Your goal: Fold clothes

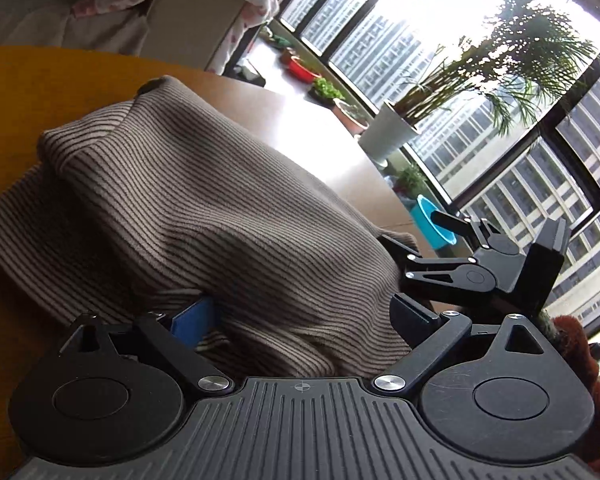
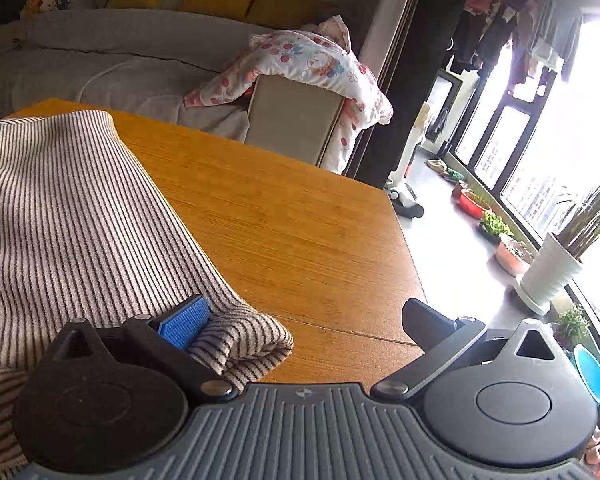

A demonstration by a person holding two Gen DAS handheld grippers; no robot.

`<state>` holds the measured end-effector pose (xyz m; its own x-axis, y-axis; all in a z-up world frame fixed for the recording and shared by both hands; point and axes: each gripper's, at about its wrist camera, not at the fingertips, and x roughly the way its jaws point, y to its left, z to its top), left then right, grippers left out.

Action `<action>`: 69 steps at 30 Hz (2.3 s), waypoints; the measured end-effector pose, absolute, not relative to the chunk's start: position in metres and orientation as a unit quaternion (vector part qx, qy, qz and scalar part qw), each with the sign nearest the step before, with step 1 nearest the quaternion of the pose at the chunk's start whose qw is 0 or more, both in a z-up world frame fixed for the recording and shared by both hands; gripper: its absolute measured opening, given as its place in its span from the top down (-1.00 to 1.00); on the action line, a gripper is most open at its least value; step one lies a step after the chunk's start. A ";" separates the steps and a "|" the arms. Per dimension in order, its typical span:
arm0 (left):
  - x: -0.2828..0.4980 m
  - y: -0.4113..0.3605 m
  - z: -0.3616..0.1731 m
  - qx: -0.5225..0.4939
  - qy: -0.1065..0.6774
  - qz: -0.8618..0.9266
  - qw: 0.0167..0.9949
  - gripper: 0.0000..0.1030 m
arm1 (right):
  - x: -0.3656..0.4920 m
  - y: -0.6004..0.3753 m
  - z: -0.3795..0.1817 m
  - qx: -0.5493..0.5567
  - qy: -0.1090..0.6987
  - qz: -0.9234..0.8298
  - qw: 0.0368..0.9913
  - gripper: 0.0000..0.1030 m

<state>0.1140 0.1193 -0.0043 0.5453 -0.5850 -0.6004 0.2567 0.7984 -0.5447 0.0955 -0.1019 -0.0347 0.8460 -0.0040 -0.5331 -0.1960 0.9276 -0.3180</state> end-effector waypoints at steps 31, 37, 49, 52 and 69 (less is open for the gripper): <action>0.074 0.094 0.018 0.032 0.370 -0.183 0.910 -0.88 | 0.035 -0.065 -0.034 -0.063 0.303 0.182 0.933 -1.00; 0.046 0.082 0.015 0.111 0.357 -0.189 0.908 -0.88 | 0.050 -0.089 -0.040 0.035 0.344 0.212 0.914 -1.00; 0.069 0.099 0.050 -0.005 0.332 -0.229 0.915 -0.89 | 0.050 -0.086 -0.040 0.040 0.341 0.210 0.916 -1.00; 0.087 0.100 0.047 -0.078 0.340 -0.238 0.907 -0.89 | 0.050 -0.087 -0.040 0.043 0.340 0.212 0.915 -1.00; 0.269 0.124 0.004 -0.159 0.361 -0.175 0.902 -0.55 | 0.054 -0.088 -0.040 0.055 0.339 0.222 0.913 -1.00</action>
<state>0.2695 0.1240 0.0043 0.6780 -0.4310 -0.5955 0.2015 0.8880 -0.4134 0.0539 -0.0878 -0.0405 0.6721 0.4424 -0.5938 -0.3681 0.8954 0.2505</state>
